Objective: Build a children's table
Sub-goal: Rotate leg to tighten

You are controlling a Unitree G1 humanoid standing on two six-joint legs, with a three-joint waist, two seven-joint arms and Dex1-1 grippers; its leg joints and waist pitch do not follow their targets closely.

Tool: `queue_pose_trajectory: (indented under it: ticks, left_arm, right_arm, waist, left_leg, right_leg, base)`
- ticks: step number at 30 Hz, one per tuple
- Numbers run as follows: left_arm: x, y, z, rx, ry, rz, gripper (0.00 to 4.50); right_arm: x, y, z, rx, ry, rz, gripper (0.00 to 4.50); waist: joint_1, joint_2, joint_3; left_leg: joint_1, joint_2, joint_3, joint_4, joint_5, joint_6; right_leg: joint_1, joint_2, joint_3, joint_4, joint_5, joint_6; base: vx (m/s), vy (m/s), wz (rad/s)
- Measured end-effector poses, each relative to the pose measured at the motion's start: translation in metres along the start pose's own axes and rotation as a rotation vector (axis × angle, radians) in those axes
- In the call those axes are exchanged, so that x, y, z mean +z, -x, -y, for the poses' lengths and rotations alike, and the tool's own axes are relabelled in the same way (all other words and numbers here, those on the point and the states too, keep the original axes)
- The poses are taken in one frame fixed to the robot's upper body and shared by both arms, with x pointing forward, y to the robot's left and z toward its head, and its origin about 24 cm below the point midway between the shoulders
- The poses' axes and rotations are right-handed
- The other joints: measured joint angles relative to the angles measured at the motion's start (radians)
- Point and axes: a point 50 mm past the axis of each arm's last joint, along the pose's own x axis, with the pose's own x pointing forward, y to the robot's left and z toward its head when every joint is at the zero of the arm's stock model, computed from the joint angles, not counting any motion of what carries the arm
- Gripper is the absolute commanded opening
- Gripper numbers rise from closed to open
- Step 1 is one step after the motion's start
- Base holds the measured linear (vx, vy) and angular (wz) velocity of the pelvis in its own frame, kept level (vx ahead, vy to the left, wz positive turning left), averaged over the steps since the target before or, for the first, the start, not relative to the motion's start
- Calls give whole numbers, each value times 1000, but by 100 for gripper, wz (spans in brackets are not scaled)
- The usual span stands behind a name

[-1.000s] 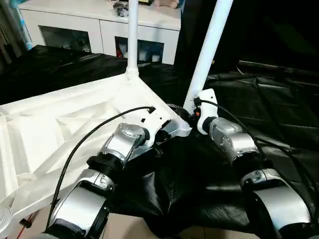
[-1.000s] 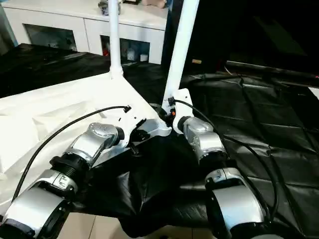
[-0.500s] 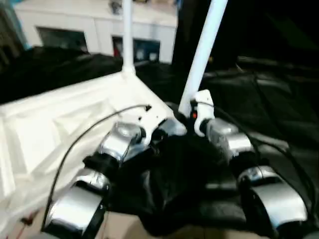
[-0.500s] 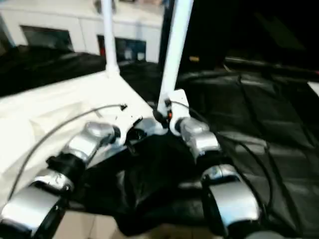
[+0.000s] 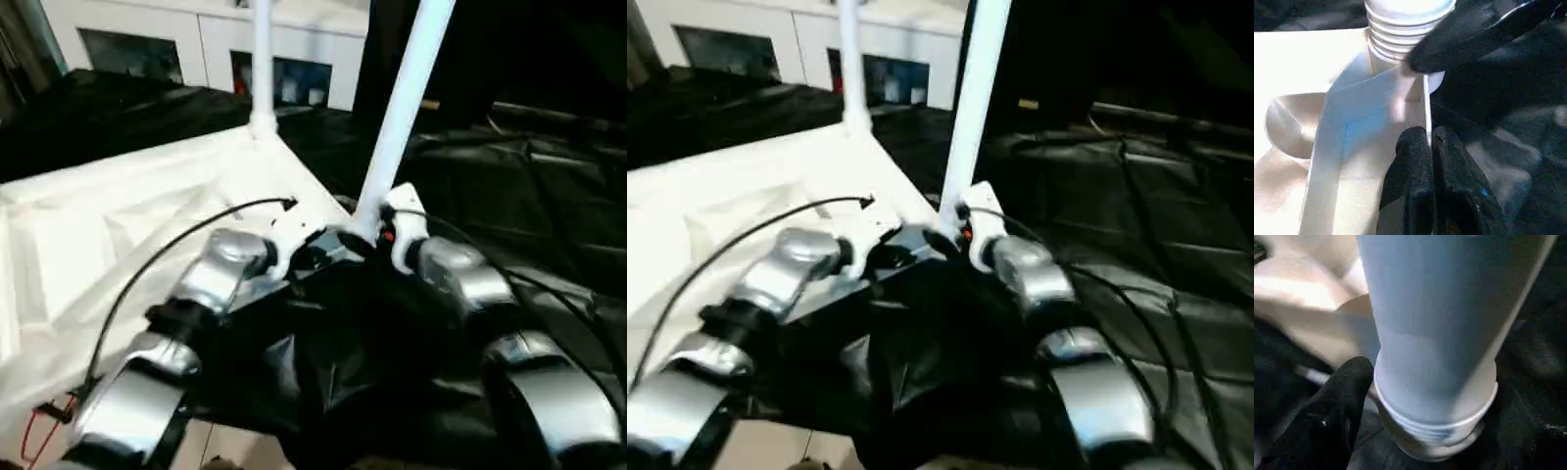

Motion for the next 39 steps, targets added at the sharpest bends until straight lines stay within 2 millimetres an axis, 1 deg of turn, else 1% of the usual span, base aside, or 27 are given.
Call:
queue_pose_trajectory:
  ticks: [2,5,7,10,14,16,17,20,25,31,34,35,38,39]
  left_arm:
    - [-1,3,2,-34,-17,-1,0]
    - [-9,12,6,-129,-55,-3,0]
    - [-11,17,6,-169,-73,-8,0]
    - [-13,21,10,-234,-108,-9,0]
    - [-18,27,11,-285,-131,-15,0]
    - [-19,29,12,-296,-136,-17,0]
    - [-19,29,12,-302,-140,-17,0]
    - [-20,30,13,-316,-149,-18,0]
    - [-21,30,13,-320,-151,-21,0]
    - [-21,30,13,-316,-148,-22,0]
    - [-22,29,13,-309,-132,-22,0]
    - [-22,26,12,-291,-111,-21,0]
    - [-21,18,11,-226,-64,-19,0]
    - [-21,16,11,-212,-56,-18,0]
  right_arm:
    - [0,7,1,39,34,-5,368]
    - [-2,23,-5,162,129,-17,368]
    - [-2,26,-9,214,149,-15,368]
    - [1,32,-17,283,189,4,368]
    - [1,39,-26,348,227,-8,368]
    - [0,39,-28,362,231,-13,344]
    - [-1,40,-28,364,228,-14,344]
    - [-2,40,-30,365,233,-18,310]
    - [-3,40,-30,361,238,-21,273]
    - [-4,40,-32,356,231,-26,264]
    - [-6,39,-32,346,213,-26,263]
    - [-7,36,-33,324,185,-16,263]
    - [-12,31,-29,218,111,7,263]
    - [-12,30,-28,193,98,11,263]
  waist:
    - [0,0,0]
    - [8,0,0]
    - [12,0,0]
    - [23,0,0]
    - [28,0,0]
    - [27,0,0]
    - [28,0,0]
    - [28,0,0]
    - [28,0,0]
    - [28,0,0]
    - [28,0,-1]
    - [29,1,-2]
    - [26,0,-3]
    - [26,0,-3]
  left_leg:
    - [0,2,2,2,0,0]
    - [1,3,5,2,0,0]
    - [1,4,5,4,0,-1]
    - [1,7,6,6,-3,-5]
    - [2,10,8,7,-3,-5]
    - [2,10,8,8,-3,-6]
    - [2,10,8,8,-3,-6]
    - [2,11,8,10,-3,-6]
    - [2,11,8,11,-3,-6]
    - [3,11,8,12,-3,-6]
    - [4,11,8,12,-3,-6]
    - [5,11,9,12,-3,-6]
    - [16,9,10,12,-3,-6]
    - [17,8,11,12,-3,-6]
  right_leg:
    - [0,1,1,1,0,0]
    - [0,1,2,1,0,0]
    - [0,3,3,2,1,0]
    - [1,5,6,3,1,0]
    - [1,7,8,3,1,0]
    - [1,7,8,4,1,0]
    - [1,7,8,5,1,0]
    - [1,7,9,5,1,0]
    - [2,7,10,7,1,0]
    - [3,7,10,8,1,0]
    - [4,7,11,8,1,0]
    - [7,7,12,8,1,0]
    - [12,7,18,10,2,1]
    - [13,8,21,11,2,1]
  base:
    - [0,0,0]
    - [0,0,0]
    - [0,0,0]
    - [0,0,0]
    - [0,0,0]
    - [0,0,0]
    - [0,0,0]
    - [0,0,0]
    - [0,0,0]
    - [0,0,0]
    - [0,0,0]
    - [0,0,0]
    - [0,0,0]
    - [0,0,0]
